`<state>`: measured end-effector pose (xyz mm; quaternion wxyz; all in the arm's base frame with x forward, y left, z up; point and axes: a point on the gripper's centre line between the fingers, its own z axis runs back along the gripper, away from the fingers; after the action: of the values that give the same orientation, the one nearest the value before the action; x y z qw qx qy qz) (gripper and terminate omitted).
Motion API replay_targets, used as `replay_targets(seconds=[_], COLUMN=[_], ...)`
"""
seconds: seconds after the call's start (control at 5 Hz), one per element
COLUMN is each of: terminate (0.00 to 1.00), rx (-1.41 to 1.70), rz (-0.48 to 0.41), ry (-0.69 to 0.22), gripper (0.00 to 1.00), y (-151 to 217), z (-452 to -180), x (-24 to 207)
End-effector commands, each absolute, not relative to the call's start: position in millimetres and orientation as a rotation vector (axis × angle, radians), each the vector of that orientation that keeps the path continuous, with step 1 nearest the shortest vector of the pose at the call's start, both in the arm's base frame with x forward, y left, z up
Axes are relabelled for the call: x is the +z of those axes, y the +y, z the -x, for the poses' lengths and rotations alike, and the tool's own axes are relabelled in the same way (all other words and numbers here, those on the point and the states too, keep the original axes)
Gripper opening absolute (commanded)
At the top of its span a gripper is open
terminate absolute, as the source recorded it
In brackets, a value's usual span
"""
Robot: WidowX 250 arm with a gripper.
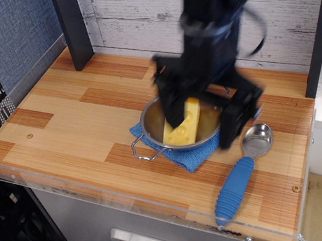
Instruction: Move the blue spoon to the left of the metal pot.
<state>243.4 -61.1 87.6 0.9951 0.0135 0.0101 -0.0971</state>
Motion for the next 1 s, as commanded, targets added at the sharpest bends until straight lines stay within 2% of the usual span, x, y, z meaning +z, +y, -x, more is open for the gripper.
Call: replay_targets(seconds=[0.0, 0.2, 0.6, 0.8], terminate=[0.0, 0.0, 0.0, 0.0], rx=[-0.095, -0.077, -0.091, -0.09], rz=[0.005, 0.01, -0.014, -0.019], ry=[-0.184, -0.186, -0.108, -0.092], gripper=[1.0, 1.0, 1.0, 1.0], y=[-68, -75, -91, -97], z=[-225, -226, -236, -246], x=[69, 56, 20, 9])
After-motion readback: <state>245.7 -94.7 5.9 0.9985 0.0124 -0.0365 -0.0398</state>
